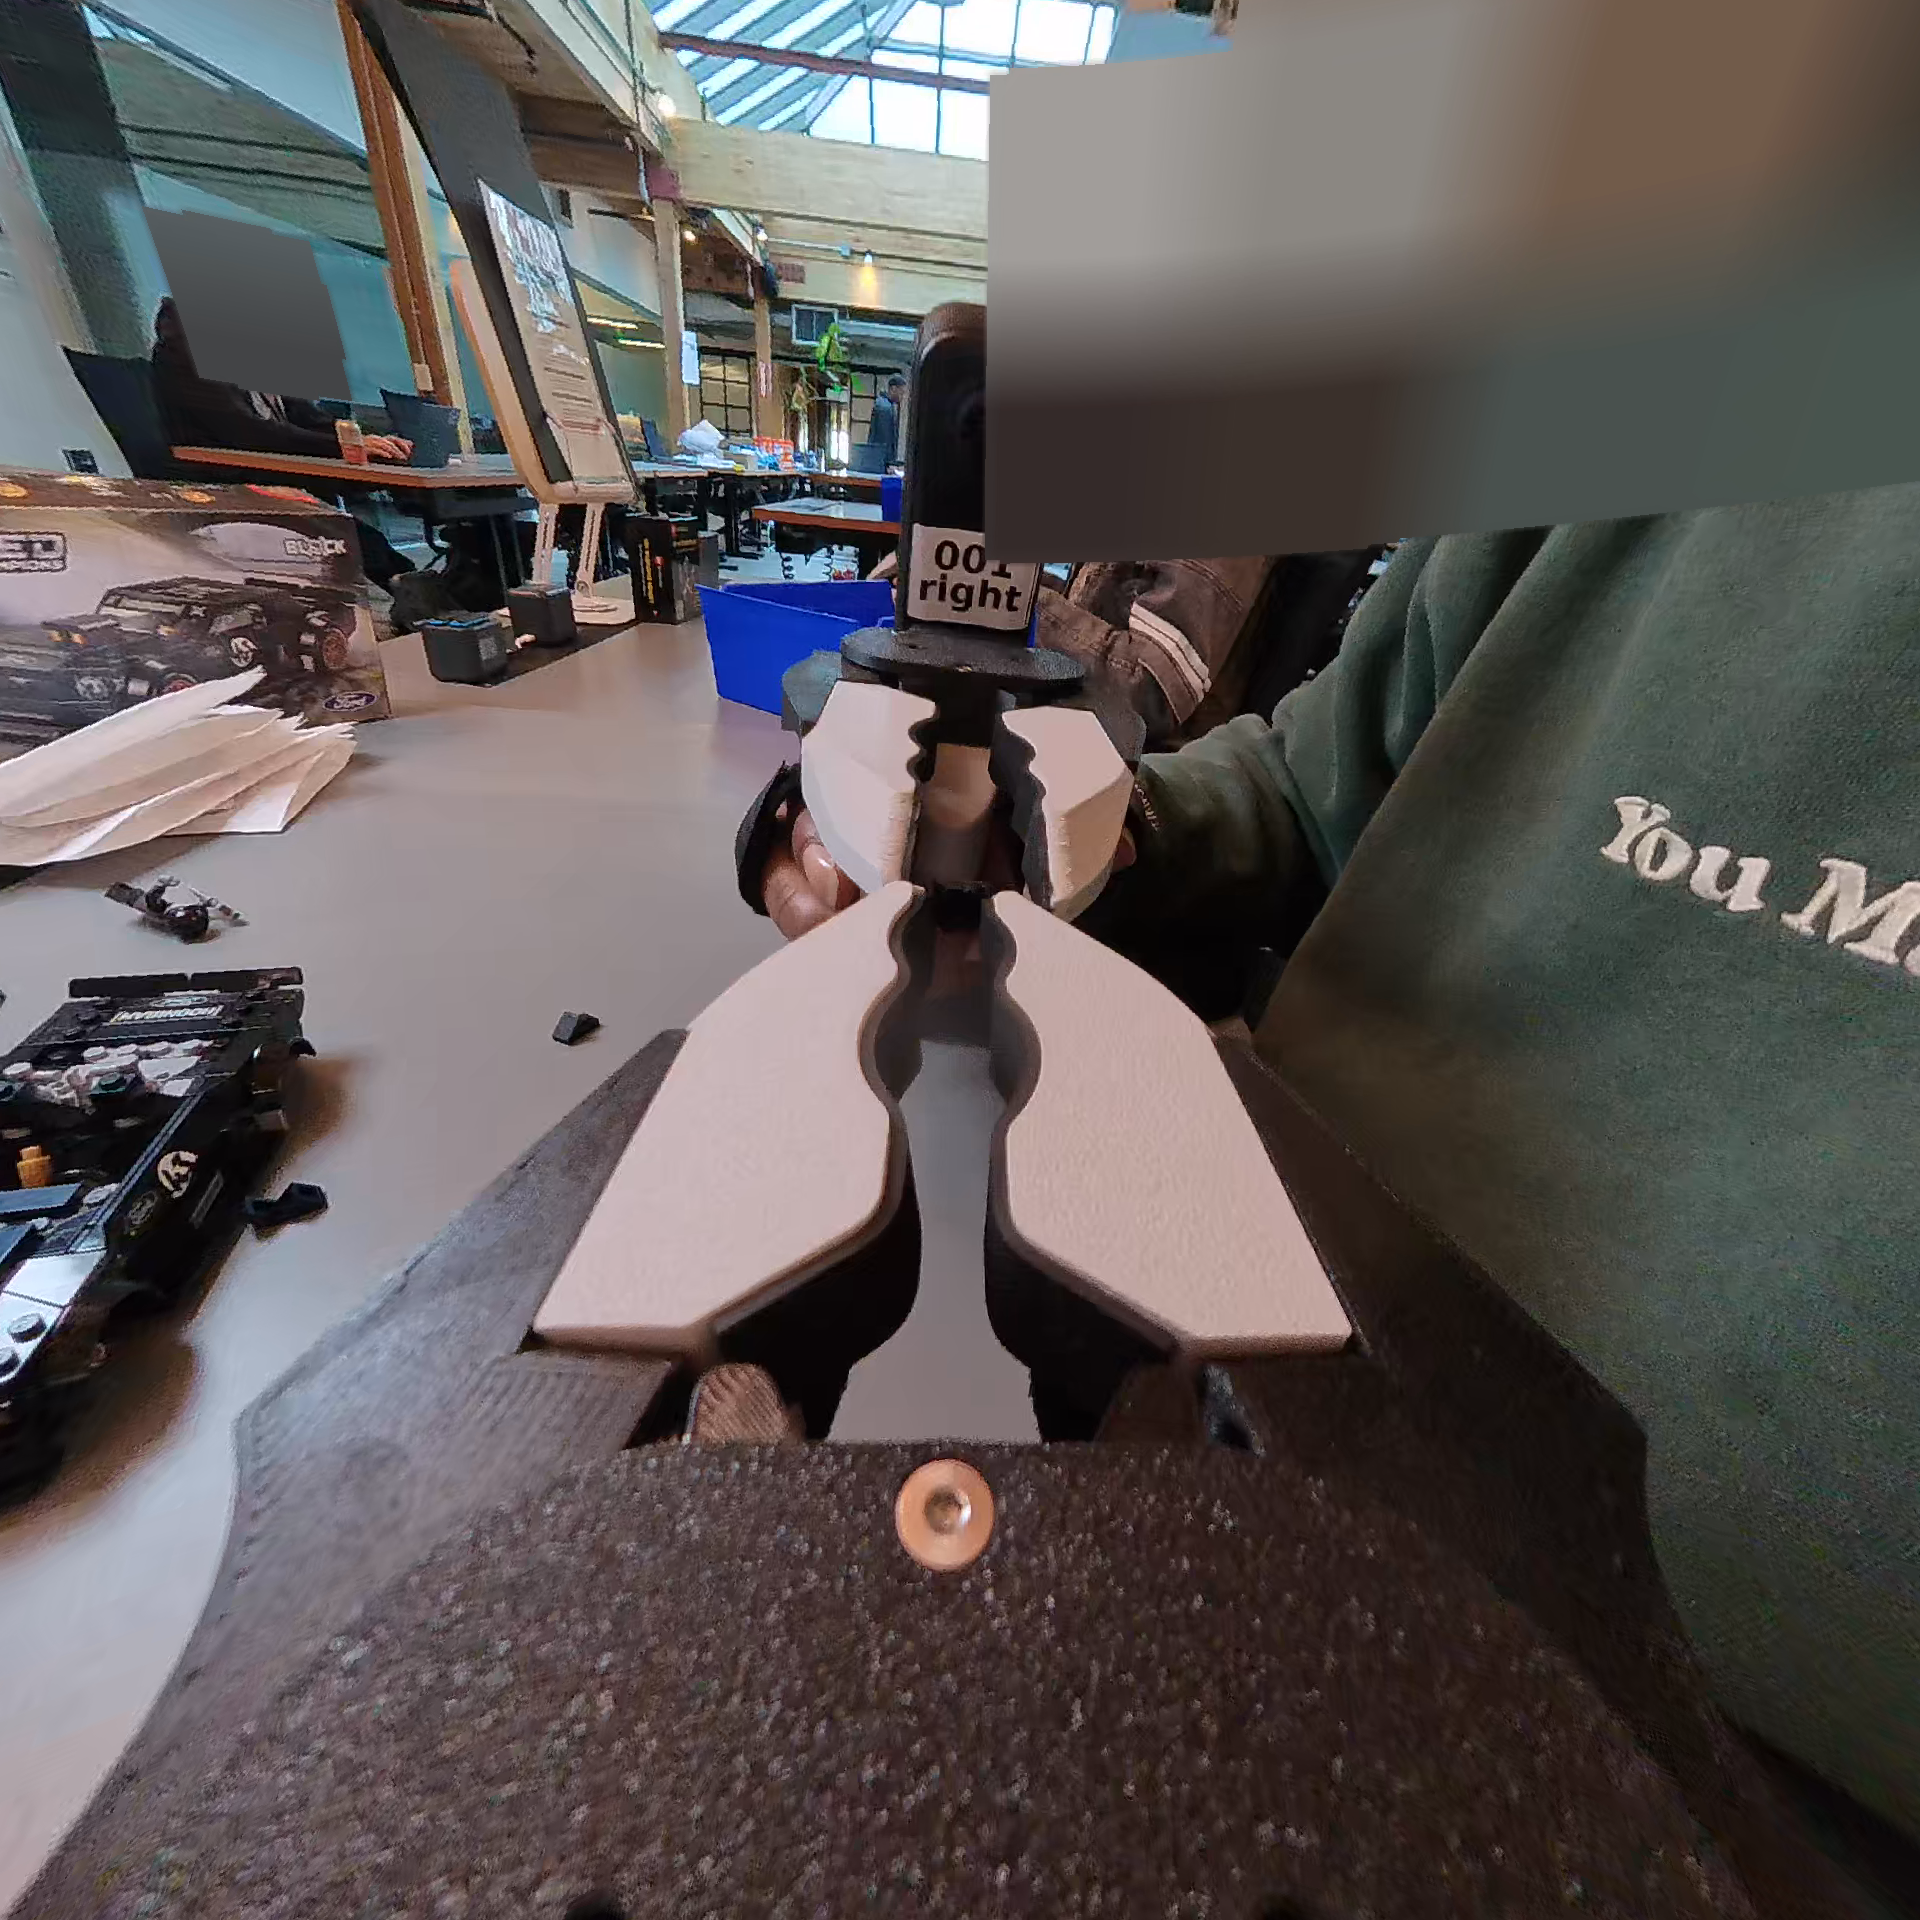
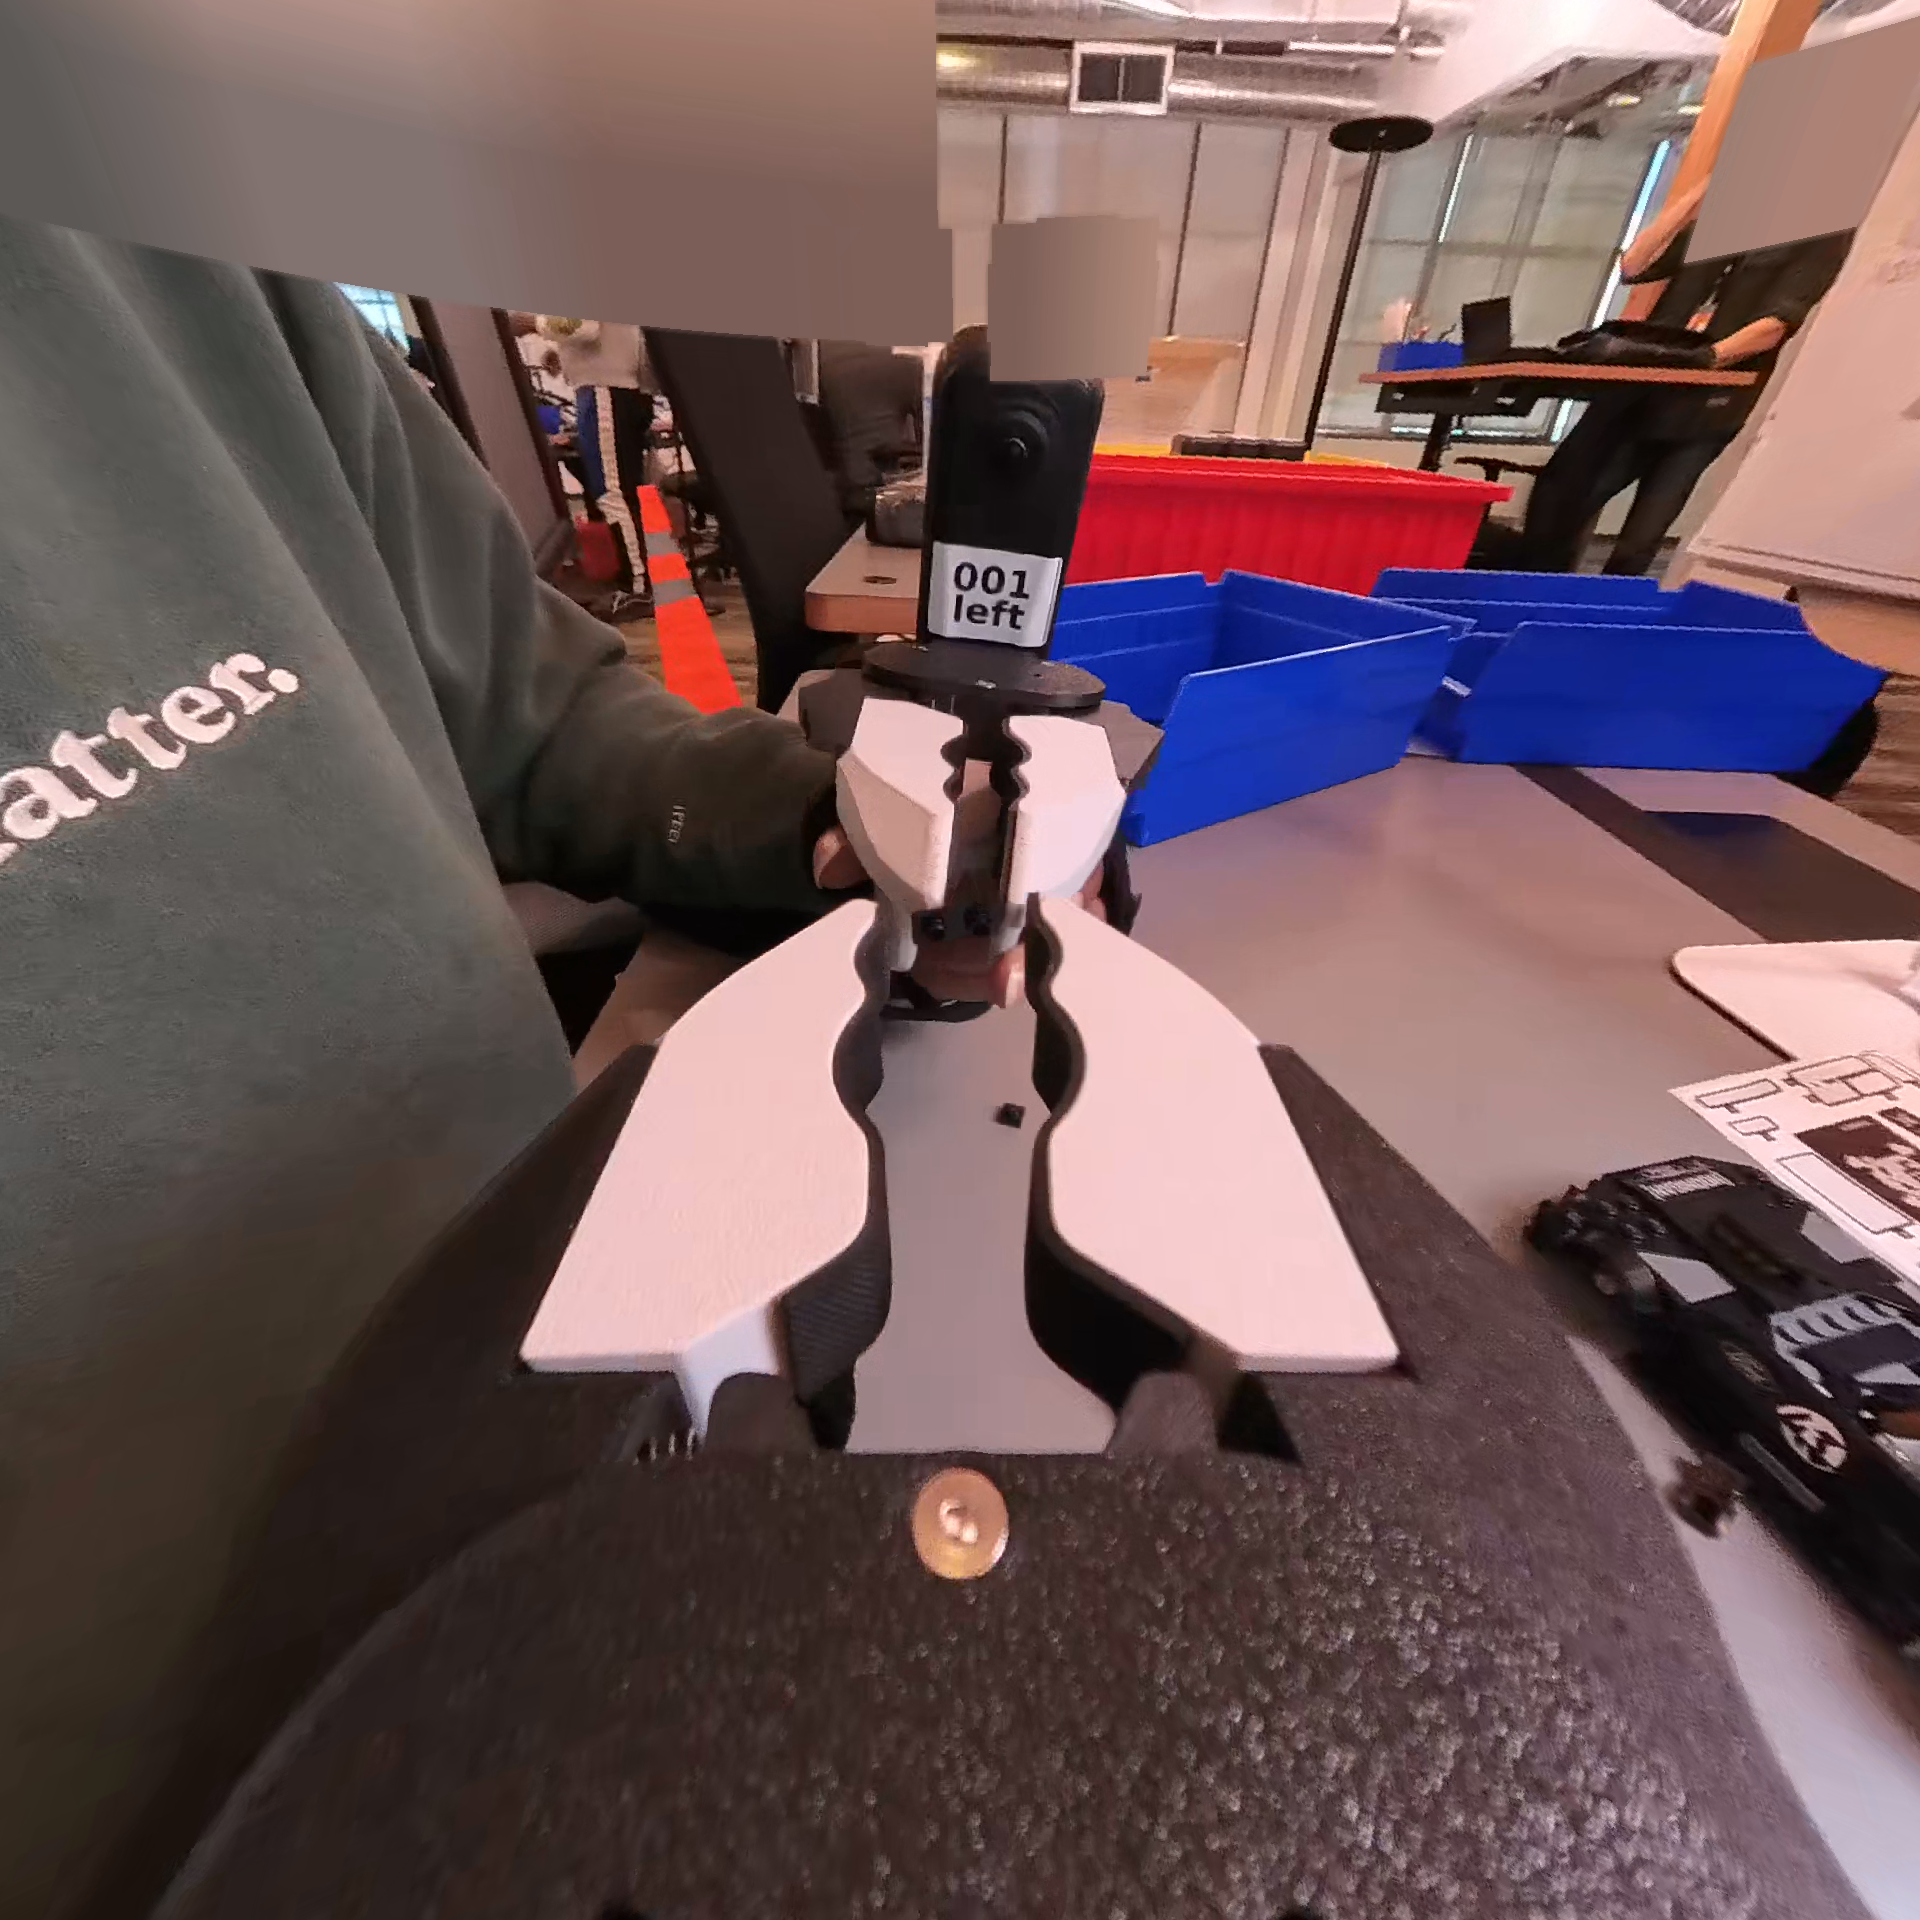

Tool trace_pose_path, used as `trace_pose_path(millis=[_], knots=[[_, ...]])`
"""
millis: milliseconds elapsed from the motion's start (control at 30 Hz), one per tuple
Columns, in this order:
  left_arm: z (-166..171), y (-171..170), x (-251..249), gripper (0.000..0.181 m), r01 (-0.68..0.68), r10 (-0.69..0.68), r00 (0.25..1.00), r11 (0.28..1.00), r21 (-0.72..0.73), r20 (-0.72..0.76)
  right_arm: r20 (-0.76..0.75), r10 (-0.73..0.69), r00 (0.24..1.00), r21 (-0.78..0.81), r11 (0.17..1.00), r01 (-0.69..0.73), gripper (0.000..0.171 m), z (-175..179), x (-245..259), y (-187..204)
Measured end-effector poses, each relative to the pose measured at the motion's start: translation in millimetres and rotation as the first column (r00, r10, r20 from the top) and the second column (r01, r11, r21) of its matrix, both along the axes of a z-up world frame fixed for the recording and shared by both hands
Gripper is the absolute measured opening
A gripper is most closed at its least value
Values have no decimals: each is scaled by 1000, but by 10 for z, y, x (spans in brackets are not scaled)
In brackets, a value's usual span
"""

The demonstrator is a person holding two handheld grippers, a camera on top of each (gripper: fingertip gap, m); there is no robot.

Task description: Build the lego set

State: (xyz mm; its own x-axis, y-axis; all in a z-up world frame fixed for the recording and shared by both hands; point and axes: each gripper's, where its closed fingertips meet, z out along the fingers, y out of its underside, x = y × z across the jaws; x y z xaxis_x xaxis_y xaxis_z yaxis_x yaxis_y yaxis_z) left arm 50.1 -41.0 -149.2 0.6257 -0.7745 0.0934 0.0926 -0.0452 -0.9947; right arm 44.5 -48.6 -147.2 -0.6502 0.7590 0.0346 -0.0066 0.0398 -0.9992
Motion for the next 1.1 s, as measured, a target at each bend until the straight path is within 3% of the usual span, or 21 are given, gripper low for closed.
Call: trace_pose_path(millis=[200,533,633,767,900,1100], knots=[[-2,-4,12,9,0,0,1000,1000,17,2,-18,-18,1000,36,999,19,19,-2,5,5],[39,52,-57,10,-19,23,995,999,-43,93,-173,-148,974,211,960,184,16,20,-46,61],[56,89,-117,16,-16,35,984,994,-108,176,-277,-227,934,309,899,310,16,31,-84,149],[8,145,-131,24,51,30,952,966,-254,305,-431,-277,859,461,751,473,16,17,-130,215],[18,173,-143,16,95,37,916,947,-307,399,-520,-271,810,534,637,556,16,-9,-159,230],[-8,194,-150,9,85,57,914,941,-327,401,-554,-253,794,560,593,579,16,-26,-178,199]])
